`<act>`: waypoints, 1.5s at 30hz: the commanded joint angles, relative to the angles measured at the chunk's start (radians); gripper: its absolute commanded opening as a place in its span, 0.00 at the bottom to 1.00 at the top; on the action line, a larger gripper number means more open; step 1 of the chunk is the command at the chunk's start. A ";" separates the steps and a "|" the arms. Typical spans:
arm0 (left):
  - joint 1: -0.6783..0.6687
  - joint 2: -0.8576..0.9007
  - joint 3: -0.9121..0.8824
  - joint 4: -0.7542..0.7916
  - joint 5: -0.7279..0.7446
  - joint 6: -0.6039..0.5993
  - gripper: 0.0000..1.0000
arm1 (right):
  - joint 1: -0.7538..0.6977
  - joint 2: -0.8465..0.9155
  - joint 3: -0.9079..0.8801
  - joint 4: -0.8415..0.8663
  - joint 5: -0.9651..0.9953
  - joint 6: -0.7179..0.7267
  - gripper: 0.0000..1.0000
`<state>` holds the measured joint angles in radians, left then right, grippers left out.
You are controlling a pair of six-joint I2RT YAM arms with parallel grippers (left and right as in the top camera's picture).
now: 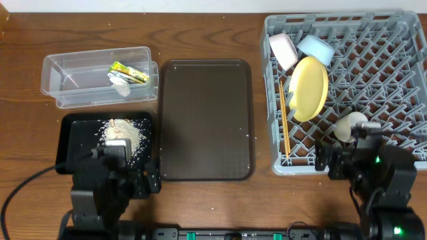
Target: Sort waste into correct bins and load items into the dishwasher rack
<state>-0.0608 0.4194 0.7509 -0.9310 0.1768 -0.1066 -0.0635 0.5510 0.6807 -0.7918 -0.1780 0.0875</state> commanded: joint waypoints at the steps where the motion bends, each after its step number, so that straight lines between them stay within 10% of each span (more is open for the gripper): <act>1: -0.002 -0.036 -0.009 0.005 -0.012 0.009 0.97 | -0.006 -0.035 -0.035 -0.011 0.020 0.005 0.99; 24: -0.002 -0.036 -0.009 0.005 -0.012 0.009 0.97 | -0.006 -0.036 -0.037 -0.179 0.047 -0.014 0.99; 45: -0.002 -0.036 -0.009 0.005 -0.012 0.009 0.97 | 0.114 -0.541 -0.558 0.659 0.039 -0.059 0.99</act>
<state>-0.0608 0.3866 0.7460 -0.9306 0.1764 -0.1066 0.0406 0.0563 0.1871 -0.1947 -0.1387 0.0399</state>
